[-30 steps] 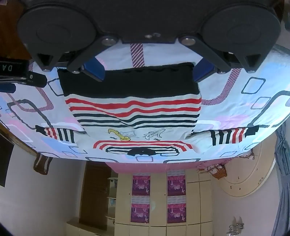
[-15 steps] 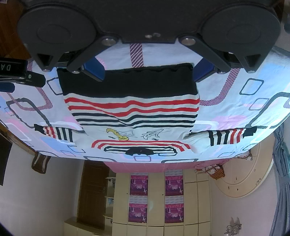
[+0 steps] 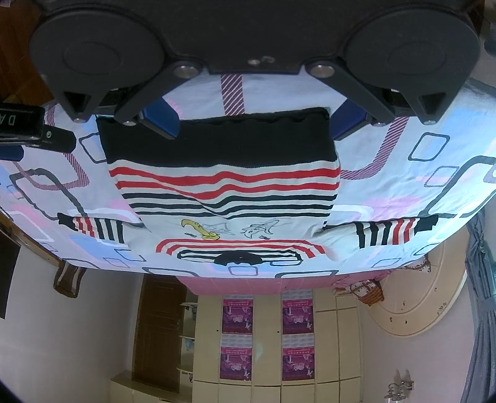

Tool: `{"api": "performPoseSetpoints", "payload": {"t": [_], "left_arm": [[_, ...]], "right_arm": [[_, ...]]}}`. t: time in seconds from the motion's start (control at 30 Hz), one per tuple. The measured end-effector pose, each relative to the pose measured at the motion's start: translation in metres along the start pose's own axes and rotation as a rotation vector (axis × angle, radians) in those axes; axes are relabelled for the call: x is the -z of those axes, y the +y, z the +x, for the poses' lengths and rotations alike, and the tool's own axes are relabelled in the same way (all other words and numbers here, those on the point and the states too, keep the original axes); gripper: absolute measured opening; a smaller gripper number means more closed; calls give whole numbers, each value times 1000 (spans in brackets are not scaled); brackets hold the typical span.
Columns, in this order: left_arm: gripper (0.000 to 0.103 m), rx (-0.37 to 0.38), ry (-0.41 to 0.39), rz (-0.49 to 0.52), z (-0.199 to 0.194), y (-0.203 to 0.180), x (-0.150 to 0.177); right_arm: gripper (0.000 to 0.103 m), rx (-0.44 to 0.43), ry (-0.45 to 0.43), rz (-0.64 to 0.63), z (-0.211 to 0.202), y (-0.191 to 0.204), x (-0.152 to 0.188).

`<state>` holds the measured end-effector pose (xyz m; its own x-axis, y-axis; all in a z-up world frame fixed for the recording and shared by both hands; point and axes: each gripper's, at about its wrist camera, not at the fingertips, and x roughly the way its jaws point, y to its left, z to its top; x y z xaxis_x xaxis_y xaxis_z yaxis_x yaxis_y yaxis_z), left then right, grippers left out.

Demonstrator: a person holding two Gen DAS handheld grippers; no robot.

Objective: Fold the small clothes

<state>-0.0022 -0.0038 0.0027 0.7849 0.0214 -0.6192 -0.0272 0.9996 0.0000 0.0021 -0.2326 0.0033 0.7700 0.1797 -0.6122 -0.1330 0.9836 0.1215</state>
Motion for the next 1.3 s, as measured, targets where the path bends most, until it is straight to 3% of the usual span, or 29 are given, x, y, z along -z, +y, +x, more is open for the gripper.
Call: {"api": "performPoseSetpoints", "payload": {"t": [1.3], "left_arm": [[103,1,2,-6,0,4,3]], "right_arm": [[103,1,-1,-2,0,6,-1]]}}
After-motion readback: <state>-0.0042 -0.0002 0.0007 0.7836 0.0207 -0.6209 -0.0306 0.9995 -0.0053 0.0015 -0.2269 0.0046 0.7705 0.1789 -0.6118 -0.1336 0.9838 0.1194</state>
